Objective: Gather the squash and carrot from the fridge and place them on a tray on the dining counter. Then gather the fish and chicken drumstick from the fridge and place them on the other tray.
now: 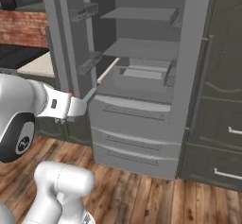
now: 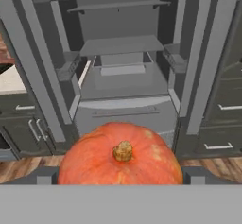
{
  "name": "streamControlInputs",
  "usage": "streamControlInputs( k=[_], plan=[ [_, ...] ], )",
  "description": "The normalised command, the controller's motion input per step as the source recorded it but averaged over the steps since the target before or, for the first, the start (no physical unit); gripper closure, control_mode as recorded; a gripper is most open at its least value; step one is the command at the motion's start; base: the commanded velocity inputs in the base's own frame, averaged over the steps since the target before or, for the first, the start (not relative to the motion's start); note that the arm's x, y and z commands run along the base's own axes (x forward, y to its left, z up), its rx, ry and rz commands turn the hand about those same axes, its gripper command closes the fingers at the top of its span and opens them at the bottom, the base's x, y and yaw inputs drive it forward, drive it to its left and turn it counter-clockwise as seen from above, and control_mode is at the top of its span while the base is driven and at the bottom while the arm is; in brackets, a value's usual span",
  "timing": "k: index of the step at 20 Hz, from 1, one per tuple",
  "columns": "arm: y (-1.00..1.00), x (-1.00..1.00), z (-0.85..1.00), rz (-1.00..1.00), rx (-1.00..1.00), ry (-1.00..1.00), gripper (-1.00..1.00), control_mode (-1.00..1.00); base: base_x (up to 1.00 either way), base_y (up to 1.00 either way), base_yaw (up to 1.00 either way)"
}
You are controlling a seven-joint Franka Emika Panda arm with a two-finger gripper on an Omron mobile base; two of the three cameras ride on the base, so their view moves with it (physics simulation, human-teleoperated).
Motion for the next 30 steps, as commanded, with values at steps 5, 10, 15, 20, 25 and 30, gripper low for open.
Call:
streamControlInputs(
  k=[5, 10, 15, 20, 25, 30],
  plan=[
    [0.00, 0.00, 0.00, 0.00, 0.00, 0.00, 1.00, 1.00, -0.79, -0.32, 0.06],
    [0.00, 0.00, 0.00, 0.00, 0.00, 0.00, 1.00, 1.00, -0.80, -0.45, 0.11],
    [0.00, 0.00, 0.00, 0.00, 0.00, 0.00, 1.00, 1.00, -0.89, -0.38, 0.13],
    [0.00, 0.00, 0.00, 0.00, 0.00, 0.00, 1.00, 1.00, -0.99, -0.11, 0.17],
    [0.00, 0.00, 0.00, 0.00, 0.00, 0.00, 1.00, 1.00, -0.84, 0.44, 0.11],
    [0.00, 0.00, 0.00, 0.00, 0.00, 0.00, 1.00, 1.00, -0.76, 0.77, 0.05]
  ],
)
